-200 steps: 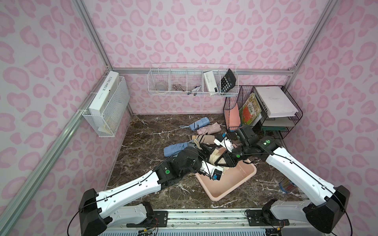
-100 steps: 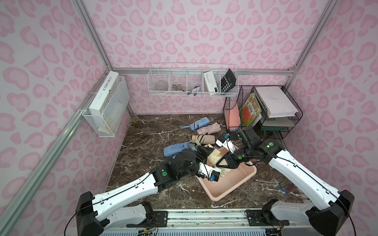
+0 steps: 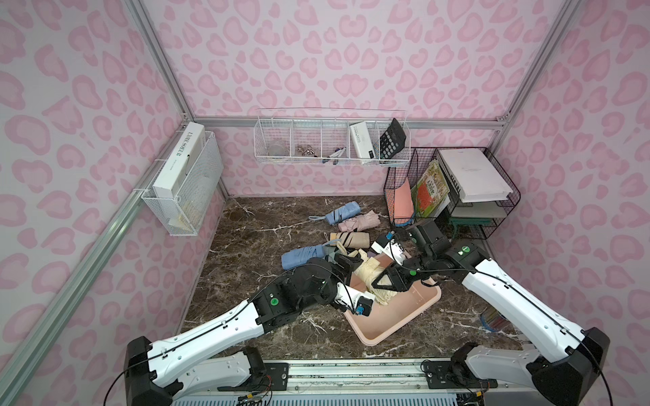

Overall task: Put the umbrella into the storage box
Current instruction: Pick up the umbrella from the center of the board.

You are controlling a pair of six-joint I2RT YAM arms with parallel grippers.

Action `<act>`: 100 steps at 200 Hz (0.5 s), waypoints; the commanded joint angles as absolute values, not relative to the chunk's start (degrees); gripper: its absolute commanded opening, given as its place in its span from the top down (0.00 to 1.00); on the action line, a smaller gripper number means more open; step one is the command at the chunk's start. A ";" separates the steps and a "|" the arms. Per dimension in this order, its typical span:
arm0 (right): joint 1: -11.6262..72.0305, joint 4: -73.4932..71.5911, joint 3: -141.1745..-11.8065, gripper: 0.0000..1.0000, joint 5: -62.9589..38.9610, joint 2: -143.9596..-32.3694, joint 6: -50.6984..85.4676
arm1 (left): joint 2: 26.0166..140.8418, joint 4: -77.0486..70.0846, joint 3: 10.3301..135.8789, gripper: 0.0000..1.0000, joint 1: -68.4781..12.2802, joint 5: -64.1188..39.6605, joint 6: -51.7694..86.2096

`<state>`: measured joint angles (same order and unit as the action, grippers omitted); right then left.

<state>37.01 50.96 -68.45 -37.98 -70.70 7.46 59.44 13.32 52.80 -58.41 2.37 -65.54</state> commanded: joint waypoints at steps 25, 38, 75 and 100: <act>37.06 50.78 -63.42 0.97 -33.44 -67.36 9.31 | 55.39 14.51 52.20 0.01 -58.33 6.92 -55.06; 37.46 51.18 -62.29 0.97 -32.73 -66.58 10.89 | 54.02 14.59 52.27 0.01 -58.27 8.27 -51.14; 41.03 52.14 -59.85 0.96 -31.84 -64.19 15.52 | 50.93 18.45 53.73 0.02 -58.27 15.87 -30.84; 44.01 51.83 -57.38 0.95 -31.47 -62.86 18.95 | 51.18 26.98 57.23 0.02 -58.28 22.87 -11.87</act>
